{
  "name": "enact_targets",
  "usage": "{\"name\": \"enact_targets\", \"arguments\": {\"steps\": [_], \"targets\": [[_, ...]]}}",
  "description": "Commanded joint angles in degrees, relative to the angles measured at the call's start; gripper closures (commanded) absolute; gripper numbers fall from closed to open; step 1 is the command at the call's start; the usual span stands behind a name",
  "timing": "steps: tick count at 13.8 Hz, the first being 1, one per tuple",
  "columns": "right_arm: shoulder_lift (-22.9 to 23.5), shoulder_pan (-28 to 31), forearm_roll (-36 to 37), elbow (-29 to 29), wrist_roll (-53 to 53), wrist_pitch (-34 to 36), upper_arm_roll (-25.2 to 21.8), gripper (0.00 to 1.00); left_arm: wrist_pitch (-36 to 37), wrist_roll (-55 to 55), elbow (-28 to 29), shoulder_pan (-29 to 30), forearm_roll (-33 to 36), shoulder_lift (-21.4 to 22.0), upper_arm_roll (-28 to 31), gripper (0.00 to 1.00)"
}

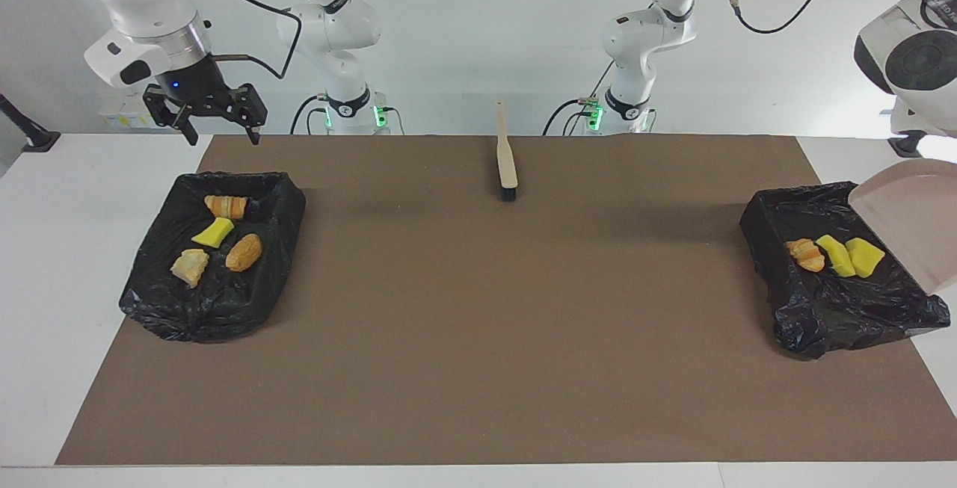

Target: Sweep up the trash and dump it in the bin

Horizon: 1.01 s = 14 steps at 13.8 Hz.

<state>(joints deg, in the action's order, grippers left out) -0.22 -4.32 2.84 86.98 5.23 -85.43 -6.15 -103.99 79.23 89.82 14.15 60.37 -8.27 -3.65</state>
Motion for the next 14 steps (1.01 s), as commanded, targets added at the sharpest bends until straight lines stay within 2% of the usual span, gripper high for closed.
{"name": "enact_targets", "arguments": {"steps": [1, 4, 7, 9, 12, 14], "targets": [[-1.4, 0.1, -1.5, 1.1, -0.8, 0.8, -0.1, 0.0, 1.1, 0.0, -1.1, -1.1, -4.4, 0.3, 0.3, 1.0], [-1.5, 0.0, -1.4, 1.2, -0.7, 0.5, -0.1, 0.0, 4.7, -0.7, -1.1, -1.6, -16.8, 0.7, 0.2, 1.0], [-1.5, 0.0, -1.4, 1.2, -0.8, 0.5, 0.0, 0.0, 6.5, -2.1, -0.4, -4.0, -23.8, 1.1, -0.1, 1.0], [-1.5, 0.0, -1.4, 1.2, -0.8, 0.5, 0.2, 0.0, 6.0, -7.1, 2.8, -3.3, -32.3, 3.2, 0.0, 1.0], [-1.5, 0.0, -1.4, 1.2, -0.8, 0.5, 0.2, 0.0, 6.1, -19.9, 7.9, -7.4, -34.6, 5.3, -0.3, 1.0], [-1.5, 0.0, -1.4, 1.2, -0.8, 0.5, 0.2, 0.0, 5.5, -27.3, 11.7, -8.2, -40.2, 5.5, -0.5, 1.0]]}}
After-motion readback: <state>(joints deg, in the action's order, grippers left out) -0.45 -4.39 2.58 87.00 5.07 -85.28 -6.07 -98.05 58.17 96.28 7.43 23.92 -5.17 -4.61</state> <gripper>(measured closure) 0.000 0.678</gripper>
